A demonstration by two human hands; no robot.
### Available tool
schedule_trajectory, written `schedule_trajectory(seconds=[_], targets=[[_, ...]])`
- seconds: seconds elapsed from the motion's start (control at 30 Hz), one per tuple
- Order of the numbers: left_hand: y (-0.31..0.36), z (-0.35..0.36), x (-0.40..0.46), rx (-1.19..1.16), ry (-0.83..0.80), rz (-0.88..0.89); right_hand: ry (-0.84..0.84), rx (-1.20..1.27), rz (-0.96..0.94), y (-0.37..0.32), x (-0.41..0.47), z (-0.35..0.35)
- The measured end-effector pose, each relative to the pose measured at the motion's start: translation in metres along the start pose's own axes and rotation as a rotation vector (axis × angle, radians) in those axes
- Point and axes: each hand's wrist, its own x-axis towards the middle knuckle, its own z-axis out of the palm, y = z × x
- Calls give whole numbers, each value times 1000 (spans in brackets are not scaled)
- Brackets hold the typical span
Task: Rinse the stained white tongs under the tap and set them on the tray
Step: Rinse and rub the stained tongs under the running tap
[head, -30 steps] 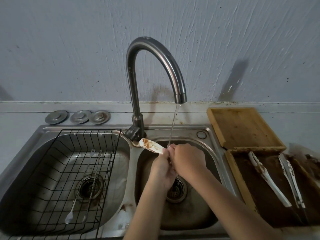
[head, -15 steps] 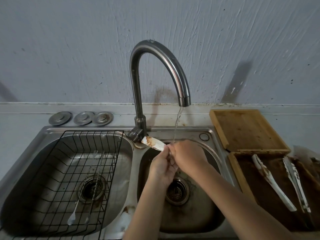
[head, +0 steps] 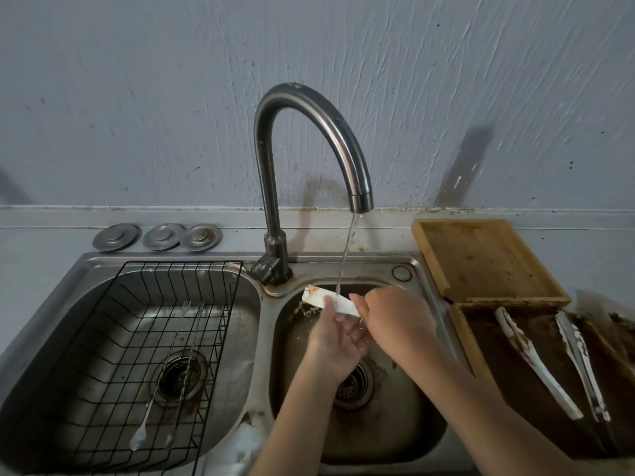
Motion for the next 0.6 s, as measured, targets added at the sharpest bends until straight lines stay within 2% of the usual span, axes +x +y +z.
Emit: schedule_trajectory(seconds=[0.07, 0.13, 0.3, 0.5, 0.6], targets=[[-8, 0, 0, 91, -32, 9, -53, 32, 31, 5, 0, -2], [-7, -2, -2, 78, -70, -20, -92, 68, 19, 13, -4, -2], [0, -13, -2, -49, -85, -109, 24, 123, -64, 21, -22, 7], [-2, -8, -5, 78, -82, -126, 8, 156, -69, 26, -27, 14], [6, -13, -5, 13, -93, -191, 55, 158, -120, 26, -31, 11]])
